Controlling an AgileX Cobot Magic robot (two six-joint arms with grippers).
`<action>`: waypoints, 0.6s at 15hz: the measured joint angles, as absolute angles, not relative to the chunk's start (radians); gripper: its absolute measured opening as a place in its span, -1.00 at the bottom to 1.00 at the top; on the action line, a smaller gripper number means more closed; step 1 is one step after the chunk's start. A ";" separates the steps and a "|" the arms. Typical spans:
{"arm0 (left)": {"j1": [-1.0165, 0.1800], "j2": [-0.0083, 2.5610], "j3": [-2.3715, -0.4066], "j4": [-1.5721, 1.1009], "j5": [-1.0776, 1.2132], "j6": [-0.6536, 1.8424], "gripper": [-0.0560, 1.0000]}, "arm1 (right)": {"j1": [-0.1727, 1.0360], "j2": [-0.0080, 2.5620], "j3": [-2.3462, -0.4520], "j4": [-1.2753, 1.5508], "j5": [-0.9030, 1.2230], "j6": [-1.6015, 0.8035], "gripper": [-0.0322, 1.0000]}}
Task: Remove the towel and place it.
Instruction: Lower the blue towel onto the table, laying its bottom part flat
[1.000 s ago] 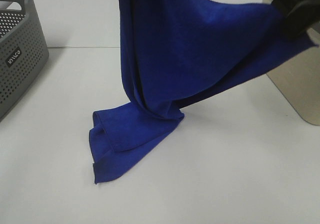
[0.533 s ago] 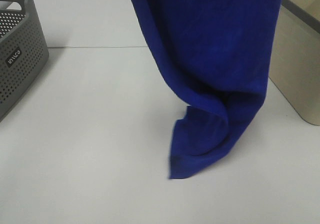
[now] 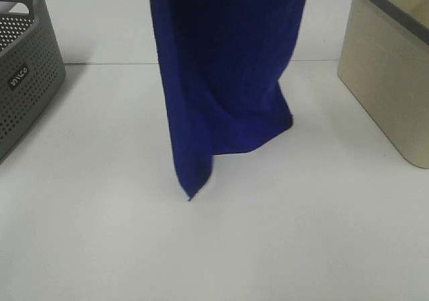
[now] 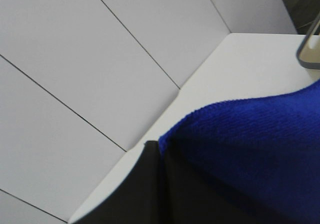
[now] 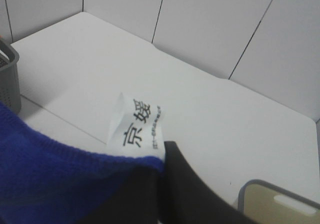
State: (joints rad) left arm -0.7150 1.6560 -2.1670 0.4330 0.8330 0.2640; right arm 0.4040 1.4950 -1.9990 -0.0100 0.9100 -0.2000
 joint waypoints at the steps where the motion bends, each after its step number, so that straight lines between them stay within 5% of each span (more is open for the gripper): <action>1: -0.709 1.660 -2.167 0.483 0.801 0.266 -0.89 | 0.404 1.513 -1.999 -0.010 0.861 -0.202 -0.91; 9: -0.410 1.844 -2.174 0.218 0.422 0.256 -0.89 | 0.404 1.749 -2.064 -0.027 0.440 -0.145 -0.91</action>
State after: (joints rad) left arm -0.4100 1.8440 -2.1740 0.2180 0.4220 0.2560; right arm 0.4040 1.7490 -2.0640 -0.0270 0.4400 -0.1450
